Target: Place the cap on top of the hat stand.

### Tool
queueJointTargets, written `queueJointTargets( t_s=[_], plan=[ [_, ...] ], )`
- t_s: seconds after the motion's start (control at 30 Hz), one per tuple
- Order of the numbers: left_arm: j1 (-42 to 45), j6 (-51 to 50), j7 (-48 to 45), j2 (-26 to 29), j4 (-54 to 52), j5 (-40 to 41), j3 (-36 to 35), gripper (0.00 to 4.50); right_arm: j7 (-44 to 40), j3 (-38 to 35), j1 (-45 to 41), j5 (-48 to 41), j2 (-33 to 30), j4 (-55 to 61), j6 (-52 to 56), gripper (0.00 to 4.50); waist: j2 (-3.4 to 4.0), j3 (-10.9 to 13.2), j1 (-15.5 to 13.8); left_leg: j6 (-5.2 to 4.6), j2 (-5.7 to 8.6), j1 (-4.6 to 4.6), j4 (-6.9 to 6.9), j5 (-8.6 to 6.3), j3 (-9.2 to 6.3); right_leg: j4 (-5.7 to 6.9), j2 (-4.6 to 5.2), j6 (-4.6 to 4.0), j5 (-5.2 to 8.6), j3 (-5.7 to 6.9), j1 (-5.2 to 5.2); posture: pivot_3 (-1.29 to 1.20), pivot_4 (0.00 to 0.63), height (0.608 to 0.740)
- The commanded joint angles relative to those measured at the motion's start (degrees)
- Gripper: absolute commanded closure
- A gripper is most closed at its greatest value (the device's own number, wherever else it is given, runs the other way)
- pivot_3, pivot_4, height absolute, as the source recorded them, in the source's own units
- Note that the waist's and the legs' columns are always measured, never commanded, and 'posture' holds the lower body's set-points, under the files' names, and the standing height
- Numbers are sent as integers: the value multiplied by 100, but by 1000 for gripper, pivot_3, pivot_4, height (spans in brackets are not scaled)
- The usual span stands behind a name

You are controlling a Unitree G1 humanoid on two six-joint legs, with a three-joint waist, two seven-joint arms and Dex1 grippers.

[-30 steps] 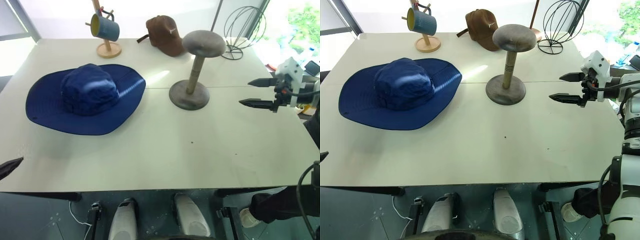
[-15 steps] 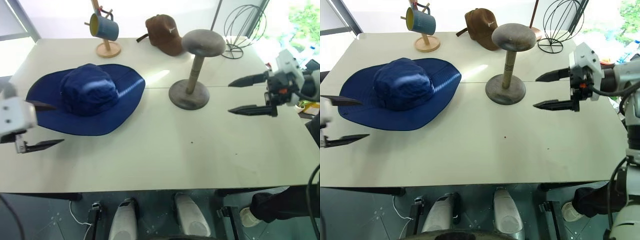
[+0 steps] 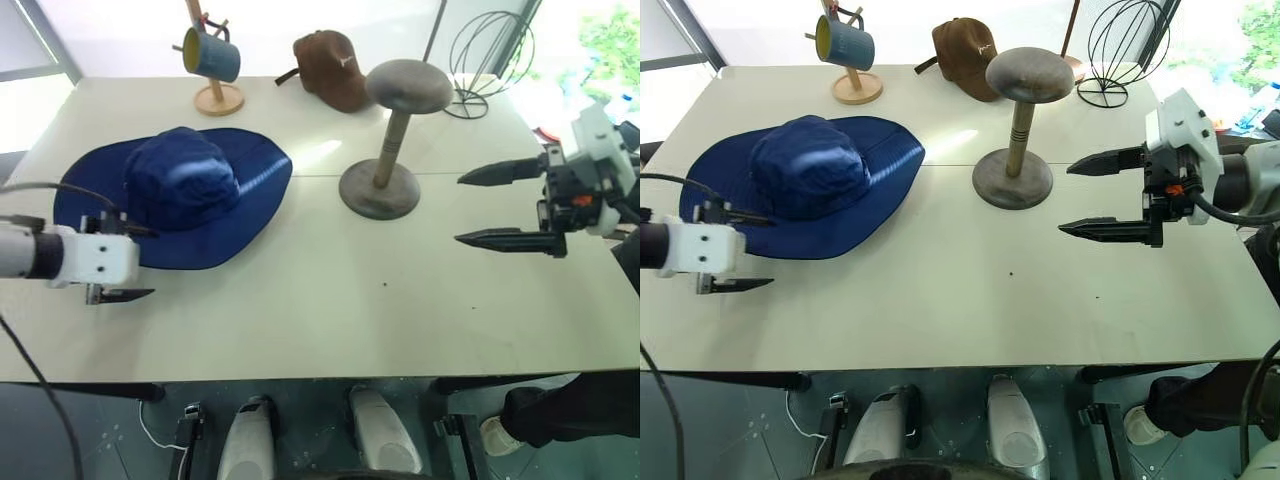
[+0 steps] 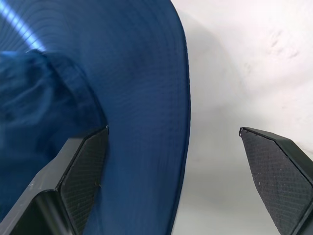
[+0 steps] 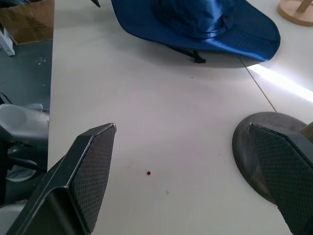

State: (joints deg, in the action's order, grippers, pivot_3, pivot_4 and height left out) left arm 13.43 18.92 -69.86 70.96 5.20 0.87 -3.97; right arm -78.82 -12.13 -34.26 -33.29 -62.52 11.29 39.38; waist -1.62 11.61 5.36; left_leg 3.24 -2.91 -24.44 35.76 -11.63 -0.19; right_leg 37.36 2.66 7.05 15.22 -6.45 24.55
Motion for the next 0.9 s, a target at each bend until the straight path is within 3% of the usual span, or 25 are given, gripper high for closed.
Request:
queueJointTargets(
  t_s=[0.03,0.37,0.5,0.6,0.8,0.9],
  plan=[
    [386,487,518,-215,252,-768,349,0,184,-292,-69,-230,-141,221,79,85,0,0,-9,0,0,0,1,0,0,0,0,2,-1,0,-1,0,150,738],
    [674,220,2337,-1010,450,-2566,858,0,454,-240,-131,-429,-152,312,104,85,-2,-1,-167,-1,0,-3,25,0,-3,15,-1,15,-8,0,-5,0,150,738],
    [609,63,2656,-1136,353,-2748,851,0,498,-187,-190,-471,-160,289,98,85,-1,-2,-220,-1,1,-1,34,0,-3,15,1,14,-8,0,-13,0,150,738],
    [634,-32,2812,-1180,331,-2796,825,1301,488,-137,-216,-446,-184,232,52,0,-2,-2,-243,-1,1,0,36,0,-4,17,0,12,-7,0,-13,0,150,738],
    [816,-429,2897,-1361,246,-2631,730,4336,538,-103,-325,-471,-199,120,149,0,-2,-2,-293,-1,1,-1,36,0,-4,17,0,15,-9,1,-12,0,150,738],
    [954,-1534,2558,-1808,-112,-1872,464,4452,527,-127,-365,-511,-270,25,275,0,-3,-3,-303,-1,2,-3,37,0,-4,17,1,15,-9,1,-13,0,150,738]
  ],
)
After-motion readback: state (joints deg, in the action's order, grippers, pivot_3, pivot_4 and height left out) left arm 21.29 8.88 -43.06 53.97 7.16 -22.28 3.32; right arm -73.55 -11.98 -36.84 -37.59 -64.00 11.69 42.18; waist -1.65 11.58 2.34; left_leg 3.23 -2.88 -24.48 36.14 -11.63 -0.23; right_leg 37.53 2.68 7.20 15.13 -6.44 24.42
